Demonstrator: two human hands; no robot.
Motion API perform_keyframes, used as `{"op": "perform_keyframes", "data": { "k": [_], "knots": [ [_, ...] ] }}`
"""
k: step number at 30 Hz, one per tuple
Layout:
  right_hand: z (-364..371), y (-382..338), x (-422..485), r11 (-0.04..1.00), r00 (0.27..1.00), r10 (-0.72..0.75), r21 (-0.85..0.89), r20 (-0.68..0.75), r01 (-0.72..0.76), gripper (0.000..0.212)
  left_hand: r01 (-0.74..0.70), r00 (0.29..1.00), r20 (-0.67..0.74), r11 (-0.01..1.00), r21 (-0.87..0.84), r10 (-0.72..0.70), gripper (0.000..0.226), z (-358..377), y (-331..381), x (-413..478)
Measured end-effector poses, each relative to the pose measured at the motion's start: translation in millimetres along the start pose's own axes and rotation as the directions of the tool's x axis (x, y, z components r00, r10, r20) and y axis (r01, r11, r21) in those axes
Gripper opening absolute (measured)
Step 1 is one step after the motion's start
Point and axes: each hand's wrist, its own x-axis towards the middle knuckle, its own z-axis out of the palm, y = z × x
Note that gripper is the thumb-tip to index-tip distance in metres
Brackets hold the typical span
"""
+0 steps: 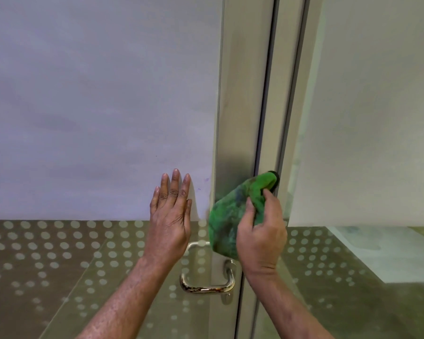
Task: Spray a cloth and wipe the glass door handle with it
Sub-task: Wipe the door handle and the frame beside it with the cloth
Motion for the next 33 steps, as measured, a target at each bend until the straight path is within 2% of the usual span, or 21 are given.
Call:
{"op": "perform_keyframes", "data": {
  "k": [3, 7, 11, 16, 17, 18, 20, 23, 25, 27, 31, 33],
  "knots": [
    [20, 1, -4, 0.965, 0.971, -0.164, -0.175, 0.174, 0.194, 0.041, -0.007, 1.0, -0.008, 1.0, 0.014, 0.007, 0.057, -2, -1, 0],
    [29, 23, -24, 0.892, 0.882, -0.245, -0.263, 0.402, 0.368, 0.046, -0.011, 1.0, -0.003, 1.0, 0.011, 0.011, 0.059, -2, 0, -1],
    [17, 39, -44, 0.858, 0.743, -0.153, -0.285, 0.652, 0.427, 0.052, -0.011, 1.0, -0.017, 1.0, 0.027, 0.012, 0.061, 0, 0, -1],
    [-8, 36, -21, 0.894, 0.541, -0.048, -0.205, 0.84, 0.397, 0.045, -0.009, 1.0, -0.021, 0.999, 0.042, 0.01, 0.064, 1, 0, 0],
    [-17, 37, -15, 0.903, 0.535, -0.028, -0.208, 0.844, 0.376, 0.045, -0.005, 1.0, -0.018, 0.999, 0.044, 0.005, 0.065, 1, 0, 0],
    [-29, 38, -9, 0.911, 0.563, -0.011, -0.224, 0.827, 0.346, 0.044, -0.001, 1.0, -0.013, 0.999, 0.044, 0.001, 0.066, 0, 0, 0],
    [-60, 37, 5, 0.922, 0.668, 0.036, -0.282, 0.743, 0.265, 0.042, 0.003, 1.0, -0.009, 0.999, 0.044, -0.002, 0.064, 0, 0, -1],
    [-102, 38, 14, 0.929, 0.833, 0.093, -0.348, 0.545, 0.124, 0.04, -0.001, 1.0, 0.001, 0.999, 0.036, 0.001, 0.062, 0, 2, -1],
    [-104, 43, 3, 0.922, 0.882, 0.11, -0.379, 0.458, 0.082, 0.043, -0.001, 1.0, -0.001, 1.0, 0.029, 0.001, 0.062, 0, 3, -1],
    [-88, 51, -26, 0.926, 0.863, 0.135, -0.372, 0.486, 0.065, 0.046, 0.0, 1.0, -0.01, 1.0, 0.022, 0.0, 0.062, 1, 2, 0],
    [-31, 55, -103, 0.921, 0.724, 0.216, -0.383, 0.656, 0.072, 0.047, -0.004, 0.999, -0.031, 1.0, 0.009, 0.004, 0.061, 2, 1, 0],
    [-14, 45, -123, 0.919, 0.696, 0.263, -0.394, 0.668, 0.03, 0.048, -0.01, 0.999, -0.033, 1.0, 0.011, 0.01, 0.061, 2, 0, 0]
  ]
}}
